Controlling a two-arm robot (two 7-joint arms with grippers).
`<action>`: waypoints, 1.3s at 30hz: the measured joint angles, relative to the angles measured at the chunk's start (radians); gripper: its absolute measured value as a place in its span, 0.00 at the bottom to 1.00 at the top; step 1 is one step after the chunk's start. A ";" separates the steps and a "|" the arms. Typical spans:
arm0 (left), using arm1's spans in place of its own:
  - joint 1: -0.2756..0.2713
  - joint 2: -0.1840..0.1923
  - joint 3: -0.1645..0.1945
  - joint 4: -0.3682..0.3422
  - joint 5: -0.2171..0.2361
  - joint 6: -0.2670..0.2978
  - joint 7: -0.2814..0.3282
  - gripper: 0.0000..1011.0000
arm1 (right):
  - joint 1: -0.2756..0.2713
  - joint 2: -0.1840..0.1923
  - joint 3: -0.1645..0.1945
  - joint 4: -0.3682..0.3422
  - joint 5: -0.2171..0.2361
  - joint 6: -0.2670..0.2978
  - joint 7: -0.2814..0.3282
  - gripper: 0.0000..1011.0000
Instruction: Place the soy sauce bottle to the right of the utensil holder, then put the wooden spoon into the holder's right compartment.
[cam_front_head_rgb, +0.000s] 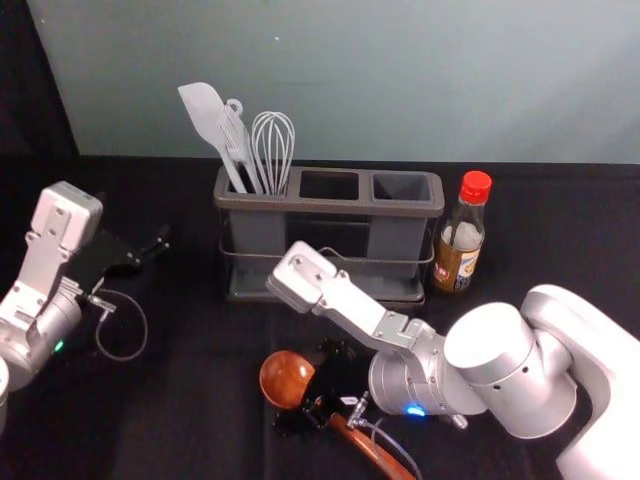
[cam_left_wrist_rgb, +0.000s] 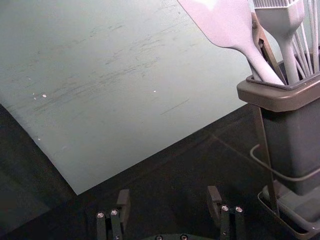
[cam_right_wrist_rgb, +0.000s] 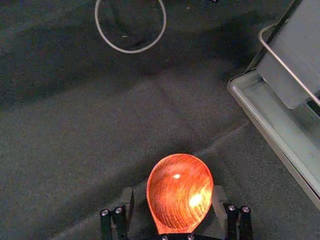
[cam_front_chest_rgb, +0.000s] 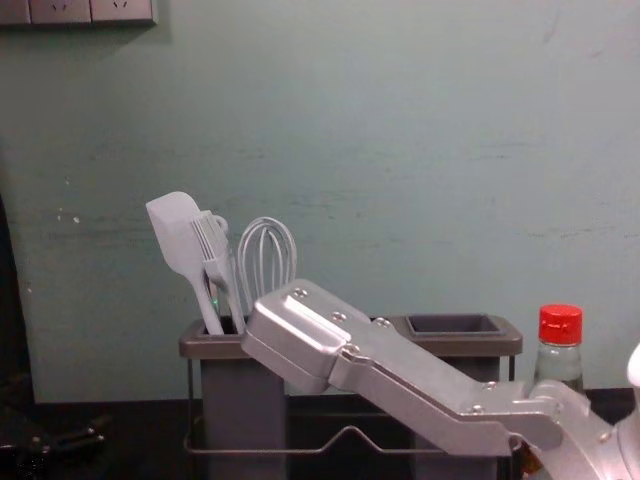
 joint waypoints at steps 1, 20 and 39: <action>0.000 0.000 0.000 0.000 0.000 0.000 0.000 0.99 | -0.001 -0.002 0.002 0.001 -0.001 0.000 0.000 0.99; 0.000 0.000 0.000 0.000 0.000 0.000 0.000 0.99 | -0.016 -0.027 0.023 0.020 -0.033 0.002 0.024 0.99; 0.000 0.000 0.000 0.000 0.000 0.000 0.000 0.99 | -0.032 -0.032 0.046 0.017 -0.070 -0.010 0.054 0.99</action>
